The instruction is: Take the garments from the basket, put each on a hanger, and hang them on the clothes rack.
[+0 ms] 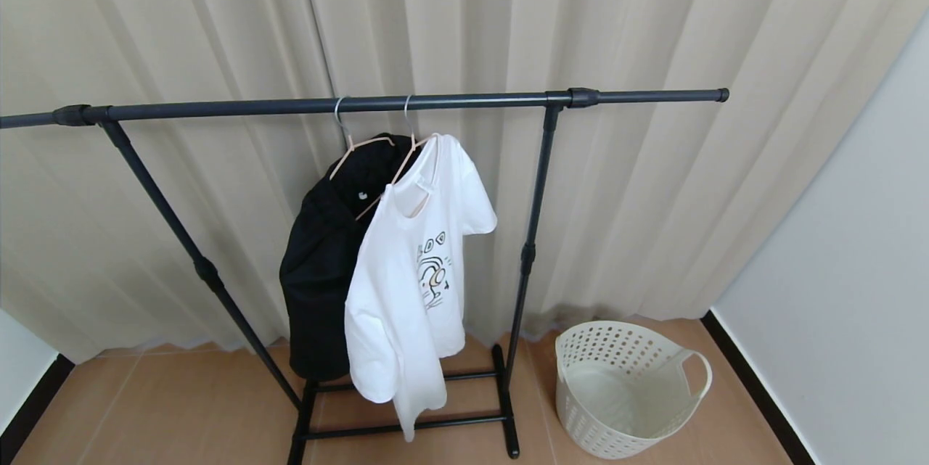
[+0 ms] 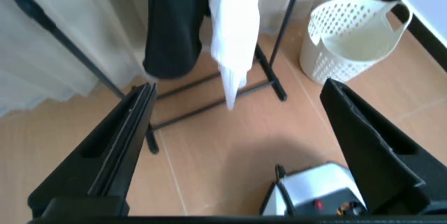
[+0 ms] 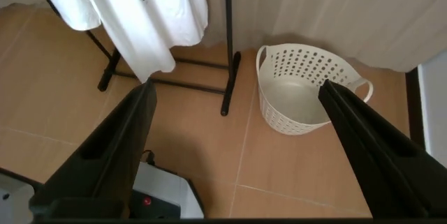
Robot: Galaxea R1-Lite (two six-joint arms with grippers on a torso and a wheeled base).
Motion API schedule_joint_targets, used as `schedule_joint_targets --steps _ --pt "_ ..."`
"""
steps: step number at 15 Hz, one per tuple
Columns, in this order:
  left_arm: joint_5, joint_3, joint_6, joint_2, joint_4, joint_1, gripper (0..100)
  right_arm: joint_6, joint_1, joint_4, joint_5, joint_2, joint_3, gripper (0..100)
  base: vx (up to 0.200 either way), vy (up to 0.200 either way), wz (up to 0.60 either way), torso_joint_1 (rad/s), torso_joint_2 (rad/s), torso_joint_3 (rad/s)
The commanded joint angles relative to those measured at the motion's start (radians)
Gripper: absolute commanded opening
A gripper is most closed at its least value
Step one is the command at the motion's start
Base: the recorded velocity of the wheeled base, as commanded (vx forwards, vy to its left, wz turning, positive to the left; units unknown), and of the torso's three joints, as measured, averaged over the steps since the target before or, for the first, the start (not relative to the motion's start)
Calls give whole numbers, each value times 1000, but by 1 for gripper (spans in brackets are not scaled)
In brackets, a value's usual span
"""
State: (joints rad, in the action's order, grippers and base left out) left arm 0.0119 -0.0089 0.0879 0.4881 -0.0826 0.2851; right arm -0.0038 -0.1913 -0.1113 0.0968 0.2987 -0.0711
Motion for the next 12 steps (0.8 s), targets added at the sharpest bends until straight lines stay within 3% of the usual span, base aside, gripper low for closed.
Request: schedule_joint_targets --steps 1,4,6,10,11,12 --pt "11 -6 -11 -267 132 -80 100 -8 42 -18 -5 -162 2 100 0 0 0 0 0 0" --pt "5 -6 -10 -348 132 -281 100 -16 118 -16 -8 -208 19 100 0 0 0 0 0 0" --pt "-46 -9 -57 -460 132 -265 100 -27 174 -19 15 -262 17 100 0 0 0 0 0 0" --pt "-58 -9 -57 -479 132 -274 100 -27 187 -15 15 -293 19 100 0 0 0 0 0 0" --pt "-49 -8 -59 -479 130 -274 100 -25 187 -15 14 -293 19 100 0 0 0 0 0 0" --pt "11 -6 -56 -479 130 -274 100 -25 188 -13 14 -293 19 100 0 0 0 0 0 0"
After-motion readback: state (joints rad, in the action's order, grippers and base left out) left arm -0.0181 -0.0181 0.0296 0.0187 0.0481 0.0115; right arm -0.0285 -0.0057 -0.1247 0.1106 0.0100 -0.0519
